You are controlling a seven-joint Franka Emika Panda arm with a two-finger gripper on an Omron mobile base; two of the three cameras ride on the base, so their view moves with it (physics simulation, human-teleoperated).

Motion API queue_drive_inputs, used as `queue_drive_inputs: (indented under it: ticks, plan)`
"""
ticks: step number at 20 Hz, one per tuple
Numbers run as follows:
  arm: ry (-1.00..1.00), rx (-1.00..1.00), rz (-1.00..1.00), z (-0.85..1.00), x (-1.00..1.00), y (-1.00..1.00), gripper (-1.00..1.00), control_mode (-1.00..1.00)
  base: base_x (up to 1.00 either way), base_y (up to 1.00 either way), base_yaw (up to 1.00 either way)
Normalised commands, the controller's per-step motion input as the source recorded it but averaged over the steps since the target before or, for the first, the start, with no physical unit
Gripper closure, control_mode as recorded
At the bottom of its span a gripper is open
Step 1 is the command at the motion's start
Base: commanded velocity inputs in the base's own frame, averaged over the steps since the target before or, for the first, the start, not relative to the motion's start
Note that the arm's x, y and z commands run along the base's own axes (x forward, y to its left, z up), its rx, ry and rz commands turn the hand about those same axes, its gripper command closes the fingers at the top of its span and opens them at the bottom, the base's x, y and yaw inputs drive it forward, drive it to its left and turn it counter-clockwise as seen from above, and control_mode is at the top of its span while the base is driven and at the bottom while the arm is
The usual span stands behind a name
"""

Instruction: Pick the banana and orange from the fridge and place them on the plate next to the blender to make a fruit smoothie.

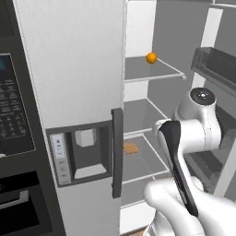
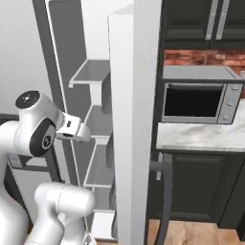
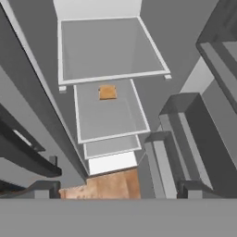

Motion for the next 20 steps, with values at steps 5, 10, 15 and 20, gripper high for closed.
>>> queue_drive_inputs:
  ticks: [5,10,15,20]
  plan:
    - [0.00,0.00,0.00,0.00,0.00,0.00,-1.00,1.00,0.40,-0.33,0.00]
    - [0.00,0.00,0.00,0.00,0.00,0.00,-1.00,1.00,0.53,-0.03,0.00]
    - [-0.02,-0.02,0.00,0.56,0.37,0.00,-1.00,-1.00,0.00,0.00,0.00]
    - [-0.19,-0.07,0.00,1.00,0.08,0.00,-1.00,-1.00,0.00,0.00,0.00]
